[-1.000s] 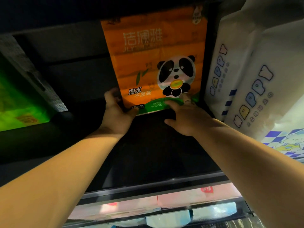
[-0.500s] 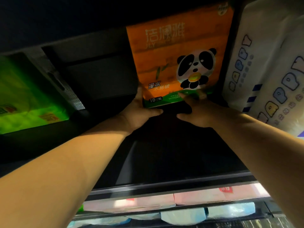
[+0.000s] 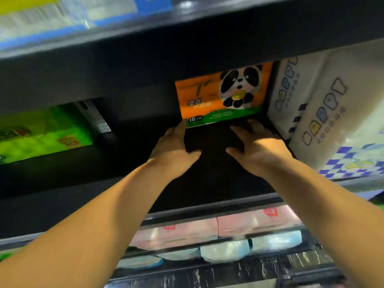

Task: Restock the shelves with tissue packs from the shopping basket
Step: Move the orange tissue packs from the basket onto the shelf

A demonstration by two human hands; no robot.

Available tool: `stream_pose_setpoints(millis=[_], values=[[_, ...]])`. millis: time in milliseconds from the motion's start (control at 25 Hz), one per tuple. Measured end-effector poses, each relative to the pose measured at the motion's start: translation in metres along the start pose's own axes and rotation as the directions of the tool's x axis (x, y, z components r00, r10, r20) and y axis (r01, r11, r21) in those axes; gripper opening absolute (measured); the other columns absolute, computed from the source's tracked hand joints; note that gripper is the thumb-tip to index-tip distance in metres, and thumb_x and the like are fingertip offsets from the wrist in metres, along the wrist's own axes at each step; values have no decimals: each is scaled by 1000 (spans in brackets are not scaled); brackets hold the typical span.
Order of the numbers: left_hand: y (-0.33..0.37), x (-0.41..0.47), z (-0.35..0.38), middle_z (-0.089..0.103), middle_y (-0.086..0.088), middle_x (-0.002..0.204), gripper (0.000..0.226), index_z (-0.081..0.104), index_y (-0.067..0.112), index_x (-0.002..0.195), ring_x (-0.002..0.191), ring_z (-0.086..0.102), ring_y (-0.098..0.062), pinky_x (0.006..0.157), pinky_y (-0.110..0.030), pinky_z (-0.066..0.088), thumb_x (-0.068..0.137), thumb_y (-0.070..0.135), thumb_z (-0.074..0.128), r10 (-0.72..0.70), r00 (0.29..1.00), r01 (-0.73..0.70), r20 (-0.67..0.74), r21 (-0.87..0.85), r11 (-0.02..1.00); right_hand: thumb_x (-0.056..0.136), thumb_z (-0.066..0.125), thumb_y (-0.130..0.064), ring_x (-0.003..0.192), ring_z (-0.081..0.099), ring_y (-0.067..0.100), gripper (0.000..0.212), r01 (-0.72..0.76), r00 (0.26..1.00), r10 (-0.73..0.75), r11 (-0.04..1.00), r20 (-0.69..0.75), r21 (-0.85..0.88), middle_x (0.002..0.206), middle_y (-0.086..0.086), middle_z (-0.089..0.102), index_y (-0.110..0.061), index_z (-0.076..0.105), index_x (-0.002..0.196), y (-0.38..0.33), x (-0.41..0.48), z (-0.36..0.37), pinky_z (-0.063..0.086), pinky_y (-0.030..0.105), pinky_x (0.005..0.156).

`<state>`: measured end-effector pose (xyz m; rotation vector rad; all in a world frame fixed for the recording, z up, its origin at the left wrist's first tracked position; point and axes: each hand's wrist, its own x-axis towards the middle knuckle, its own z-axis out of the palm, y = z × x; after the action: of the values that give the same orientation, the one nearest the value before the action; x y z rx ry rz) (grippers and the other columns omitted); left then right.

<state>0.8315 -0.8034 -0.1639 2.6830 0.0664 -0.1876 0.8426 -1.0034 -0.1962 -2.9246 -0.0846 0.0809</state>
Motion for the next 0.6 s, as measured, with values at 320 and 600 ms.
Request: stream_pose_setpoints(millis=[320,600], values=[[3,-151,-2,12,-1,161,81,5,26,154,148,7,-21,121,-40,5,91,46,54,380,924,-359,-36,255,898,91,50,-56,144,24,31,61,-60,989,75,992,-129,115,157,11,25,-35,36,146,-30,-189,-24,25,51,114],[23,-255,26,38,-12,151,78,29,17,148,140,31,-35,115,-51,20,82,46,61,540,841,-528,23,254,810,79,42,-60,130,46,40,68,-164,985,166,984,-34,63,143,20,45,-27,52,137,1,-334,-19,41,62,98]])
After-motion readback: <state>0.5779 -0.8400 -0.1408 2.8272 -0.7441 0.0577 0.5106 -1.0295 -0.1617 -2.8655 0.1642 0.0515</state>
